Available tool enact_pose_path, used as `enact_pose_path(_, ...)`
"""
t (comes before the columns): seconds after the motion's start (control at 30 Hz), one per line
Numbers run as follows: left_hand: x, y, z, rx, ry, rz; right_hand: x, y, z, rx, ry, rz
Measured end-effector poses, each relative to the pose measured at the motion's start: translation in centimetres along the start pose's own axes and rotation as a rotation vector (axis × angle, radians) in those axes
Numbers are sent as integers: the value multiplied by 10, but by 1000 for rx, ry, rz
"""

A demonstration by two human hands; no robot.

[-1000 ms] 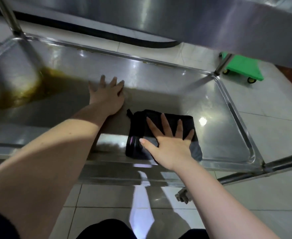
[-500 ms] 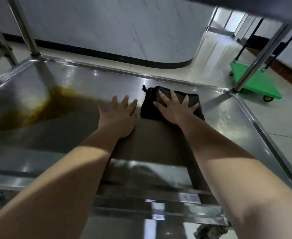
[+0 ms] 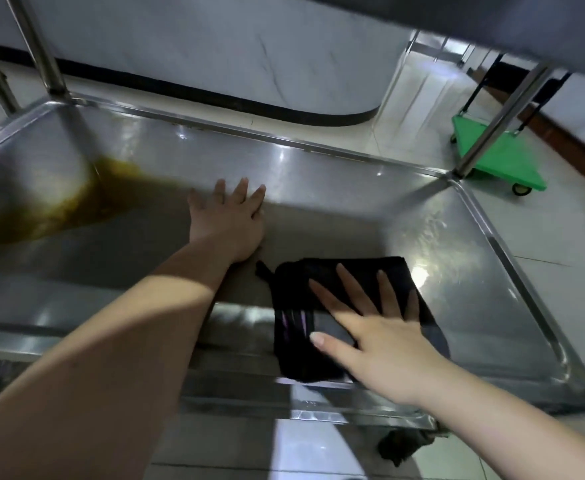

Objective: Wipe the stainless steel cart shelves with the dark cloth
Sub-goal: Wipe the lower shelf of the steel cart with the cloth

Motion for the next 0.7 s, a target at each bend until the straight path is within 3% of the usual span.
enact_pose_path(0.2,1,2,1,11,5,-17,-44,-130,-22,172,-35,-145)
enact_pose_path(0.4,3,1,1,7,22,-65,-82,-228,-48,332,-135,-125)
enact_pose_path(0.53,3,1,0,-2,8,-42,-66,-184,-37,245,-63,-143)
enact_pose_path(0.7,2,3,1,-1,21,-20,-14,-57,-7,110,-16,-113)
Point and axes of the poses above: each hand's wrist, its own y-axis away from the middle knuckle, its own x-axis out of the palm, z = x × y, the point moved 6 cm from there along -y, towards the middle knuckle
